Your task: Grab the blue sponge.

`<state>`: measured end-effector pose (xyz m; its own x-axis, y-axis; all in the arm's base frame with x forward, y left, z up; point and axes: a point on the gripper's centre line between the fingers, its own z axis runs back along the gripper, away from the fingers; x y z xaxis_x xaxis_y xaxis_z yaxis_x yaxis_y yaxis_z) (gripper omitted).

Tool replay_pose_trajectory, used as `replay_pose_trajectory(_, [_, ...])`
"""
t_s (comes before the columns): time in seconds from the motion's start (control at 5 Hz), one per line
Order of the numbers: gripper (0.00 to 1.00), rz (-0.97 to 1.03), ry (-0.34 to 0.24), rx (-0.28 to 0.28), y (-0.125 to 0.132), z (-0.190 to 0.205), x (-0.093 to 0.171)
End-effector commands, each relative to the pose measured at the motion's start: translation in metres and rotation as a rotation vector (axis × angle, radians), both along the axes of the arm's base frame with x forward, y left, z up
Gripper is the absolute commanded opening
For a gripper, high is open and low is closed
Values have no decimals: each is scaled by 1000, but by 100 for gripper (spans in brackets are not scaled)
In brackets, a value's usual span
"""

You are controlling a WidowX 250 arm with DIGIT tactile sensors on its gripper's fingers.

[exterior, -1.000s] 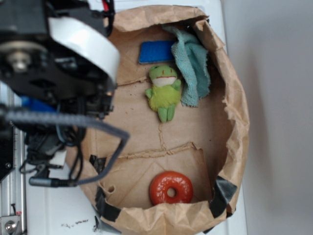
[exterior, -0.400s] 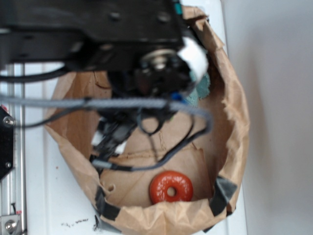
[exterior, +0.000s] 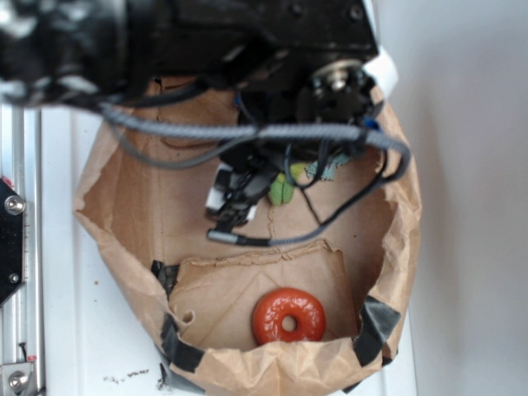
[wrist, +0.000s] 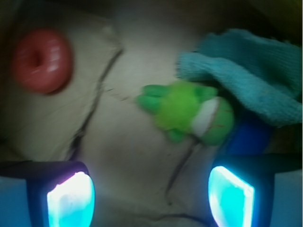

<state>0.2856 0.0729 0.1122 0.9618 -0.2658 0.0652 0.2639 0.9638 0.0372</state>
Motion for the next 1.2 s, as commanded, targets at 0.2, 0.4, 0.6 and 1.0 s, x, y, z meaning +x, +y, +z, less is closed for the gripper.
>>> replay_pose_trajectory(0.2, [100,93,-118,80,39,2,4])
replay_pose_trajectory(0.4, [100,111,-130,124,48,2,13])
replay_pose_trajectory(0.6, [100,124,-123,159,52,-4,16])
replay_pose_trajectory(1.0, [100,101,-127,157,51,-23,30])
